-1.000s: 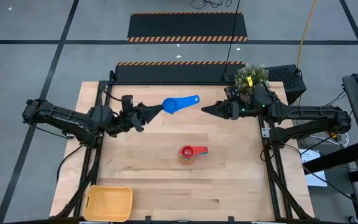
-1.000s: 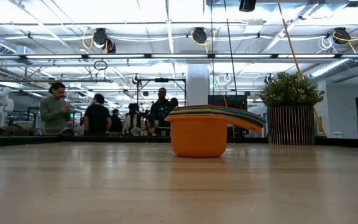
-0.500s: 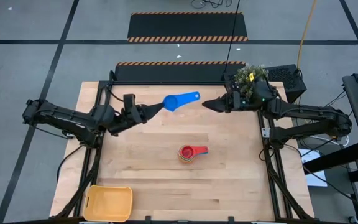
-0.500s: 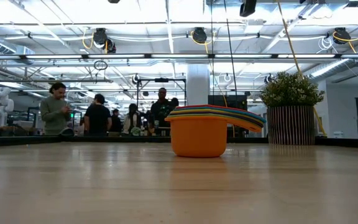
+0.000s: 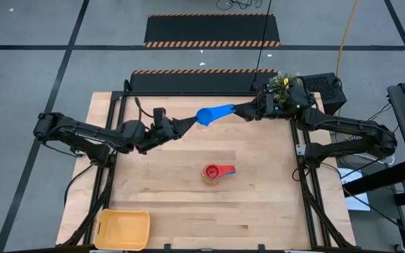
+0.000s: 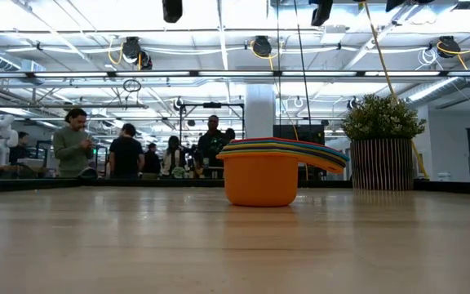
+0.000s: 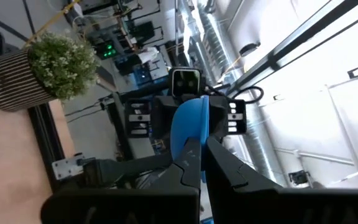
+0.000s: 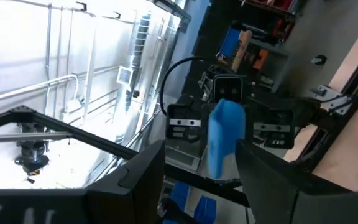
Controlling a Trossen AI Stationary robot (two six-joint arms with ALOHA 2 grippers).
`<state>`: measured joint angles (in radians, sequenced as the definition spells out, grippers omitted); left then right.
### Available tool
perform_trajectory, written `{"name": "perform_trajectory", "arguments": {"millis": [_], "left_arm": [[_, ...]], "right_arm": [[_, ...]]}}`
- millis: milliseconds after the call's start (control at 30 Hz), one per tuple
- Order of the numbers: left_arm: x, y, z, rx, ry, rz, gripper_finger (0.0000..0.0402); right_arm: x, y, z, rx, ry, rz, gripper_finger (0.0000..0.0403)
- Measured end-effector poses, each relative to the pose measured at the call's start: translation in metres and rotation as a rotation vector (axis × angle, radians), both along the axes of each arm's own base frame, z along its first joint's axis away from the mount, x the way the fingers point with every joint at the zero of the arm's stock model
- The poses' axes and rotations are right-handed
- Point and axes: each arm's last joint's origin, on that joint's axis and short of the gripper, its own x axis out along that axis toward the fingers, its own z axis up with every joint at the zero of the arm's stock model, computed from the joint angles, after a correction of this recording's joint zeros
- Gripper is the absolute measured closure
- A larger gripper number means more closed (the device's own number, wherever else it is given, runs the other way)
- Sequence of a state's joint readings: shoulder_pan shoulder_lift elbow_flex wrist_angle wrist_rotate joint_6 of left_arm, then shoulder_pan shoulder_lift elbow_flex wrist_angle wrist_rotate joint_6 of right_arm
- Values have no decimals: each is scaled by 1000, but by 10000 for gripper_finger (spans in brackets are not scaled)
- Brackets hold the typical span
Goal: Nest measuring cups in basket
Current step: Stack the blue measuring cup on top of the red measuring cup
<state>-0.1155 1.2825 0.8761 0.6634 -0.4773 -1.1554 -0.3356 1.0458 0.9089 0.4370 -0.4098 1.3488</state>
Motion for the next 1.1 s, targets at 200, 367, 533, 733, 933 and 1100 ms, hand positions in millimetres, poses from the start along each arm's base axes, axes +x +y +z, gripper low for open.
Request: {"name": "perform_trajectory", "arguments": {"millis": [200, 367, 533, 733, 933, 1100], "left_arm": [[2, 1, -2, -4, 1, -10, 398], [2, 0, -2, 0, 4, -28, 398], [3, 0, -2, -7, 3, -31, 396], [3, 2, -2, -13, 0, -28, 397], [3, 2, -2, -10, 0, -41, 398], [3, 2, -2, -8, 0, -44, 398]], "right_arm": [[-4, -10, 0, 29, 12, 36, 213], [-6, -13, 0, 27, 16, 59, 213], [-6, -11, -1, 9, 21, 115, 213], [-5, -9, -1, -7, 21, 131, 215], [-5, -9, -1, -21, 20, 125, 248], [-5, -9, -1, -35, 22, 121, 293]]}}
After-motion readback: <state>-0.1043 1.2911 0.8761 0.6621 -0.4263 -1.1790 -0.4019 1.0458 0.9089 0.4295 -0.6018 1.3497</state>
